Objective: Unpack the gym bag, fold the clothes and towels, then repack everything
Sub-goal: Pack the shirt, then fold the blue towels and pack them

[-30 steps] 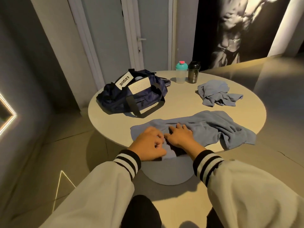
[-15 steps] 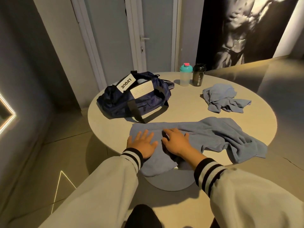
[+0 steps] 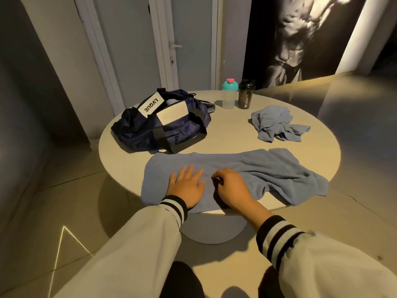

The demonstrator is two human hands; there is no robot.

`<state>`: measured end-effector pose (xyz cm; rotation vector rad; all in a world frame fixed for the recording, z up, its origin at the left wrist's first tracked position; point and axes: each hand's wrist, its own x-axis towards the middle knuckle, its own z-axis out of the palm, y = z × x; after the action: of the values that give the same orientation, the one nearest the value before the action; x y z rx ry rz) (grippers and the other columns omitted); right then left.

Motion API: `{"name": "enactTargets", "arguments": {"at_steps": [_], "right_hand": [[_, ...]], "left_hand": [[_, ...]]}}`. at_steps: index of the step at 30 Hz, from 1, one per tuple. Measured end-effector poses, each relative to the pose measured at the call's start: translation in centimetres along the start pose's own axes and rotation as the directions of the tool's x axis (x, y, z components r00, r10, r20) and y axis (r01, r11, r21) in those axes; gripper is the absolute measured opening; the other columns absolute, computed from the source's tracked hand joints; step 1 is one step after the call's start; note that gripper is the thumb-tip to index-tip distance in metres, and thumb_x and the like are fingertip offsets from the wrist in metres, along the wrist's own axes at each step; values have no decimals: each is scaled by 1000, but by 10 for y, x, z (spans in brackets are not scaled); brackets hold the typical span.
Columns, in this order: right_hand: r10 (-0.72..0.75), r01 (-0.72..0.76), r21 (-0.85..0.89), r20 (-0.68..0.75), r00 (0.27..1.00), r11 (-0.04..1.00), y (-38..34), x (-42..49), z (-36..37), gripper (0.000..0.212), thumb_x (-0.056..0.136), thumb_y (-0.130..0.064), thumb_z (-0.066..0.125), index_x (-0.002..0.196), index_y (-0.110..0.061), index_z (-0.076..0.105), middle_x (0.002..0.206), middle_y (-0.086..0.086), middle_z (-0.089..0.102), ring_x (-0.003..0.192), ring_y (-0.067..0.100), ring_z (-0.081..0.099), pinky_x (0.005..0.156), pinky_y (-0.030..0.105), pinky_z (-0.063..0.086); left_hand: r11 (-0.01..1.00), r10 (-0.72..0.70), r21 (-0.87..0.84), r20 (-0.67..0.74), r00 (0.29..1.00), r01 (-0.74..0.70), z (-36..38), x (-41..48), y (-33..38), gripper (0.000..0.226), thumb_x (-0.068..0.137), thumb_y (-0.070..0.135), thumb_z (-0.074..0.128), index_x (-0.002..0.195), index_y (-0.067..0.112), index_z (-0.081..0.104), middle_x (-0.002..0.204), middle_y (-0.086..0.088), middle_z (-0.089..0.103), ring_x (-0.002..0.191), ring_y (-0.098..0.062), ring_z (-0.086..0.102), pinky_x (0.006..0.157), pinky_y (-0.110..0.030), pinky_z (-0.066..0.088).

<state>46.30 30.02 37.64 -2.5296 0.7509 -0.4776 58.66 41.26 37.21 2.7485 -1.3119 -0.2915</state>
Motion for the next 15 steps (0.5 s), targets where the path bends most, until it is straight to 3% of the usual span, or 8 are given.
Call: {"name": "enactTargets", "arguments": {"at_steps": [2,4,6,8,10,12,14,15], "right_hand": [[10,-21,-121,-92,996,992,13,-12,-12,24,96,-17,55,114,-18,71,117,7,66,108,31,58,89,39,47],[24,-52,-192,-146,989,980,24,-23,-20,28,96,-23,55,120,-21,68,121,5,64,111,30,56,93,41,44],[48,-64,-140,-113,992,988,34,-30,-25,29,98,-24,53,124,-20,66,121,8,64,109,31,59,89,41,48],[52,-57,-47,-94,994,997,46,-37,-32,27,99,-19,52,122,-18,67,120,11,65,107,32,60,88,42,51],[96,-100,-21,-132,987,995,62,-45,-45,26,99,-19,52,119,-17,69,119,11,65,108,31,59,91,39,48],[185,-216,-132,-217,959,967,83,-53,-58,27,99,-26,49,116,-21,69,120,5,64,115,28,55,103,43,40],[257,-320,-209,-278,925,924,102,-60,-65,28,99,-34,44,112,-29,68,121,-2,61,122,26,48,114,53,24],[280,-337,-193,-271,921,922,109,-62,-67,29,98,-37,42,111,-31,67,120,-3,61,120,26,48,112,53,25]], "left_hand": [[999,-24,45,13,1000,23,-4,0,5,55,107,42,21,160,36,8,170,-1,0,156,-24,1,123,-54,-5],[999,42,2,-27,999,-42,-7,-1,23,55,107,30,32,160,33,16,169,0,9,156,-23,6,124,-53,-3],[962,175,-196,-91,980,-190,-4,-2,49,55,105,17,38,157,29,29,167,2,20,155,-20,14,126,-46,6],[876,267,-388,-103,958,-286,5,-5,77,50,106,20,39,155,28,34,165,3,27,153,-19,21,126,-43,15],[901,304,-306,-59,951,-308,15,-10,96,50,108,35,34,157,31,30,165,6,25,153,-17,19,126,-46,10],[951,269,-152,-30,963,-270,17,-12,103,50,105,39,35,155,33,31,164,6,25,152,-17,19,125,-50,2],[974,196,-113,-37,980,-198,8,-15,110,40,97,40,45,138,35,47,151,3,42,142,-22,36,123,-53,2],[984,162,-70,-26,986,-164,1,-16,117,31,94,42,49,123,34,53,138,2,50,133,-24,44,122,-55,5]]}}
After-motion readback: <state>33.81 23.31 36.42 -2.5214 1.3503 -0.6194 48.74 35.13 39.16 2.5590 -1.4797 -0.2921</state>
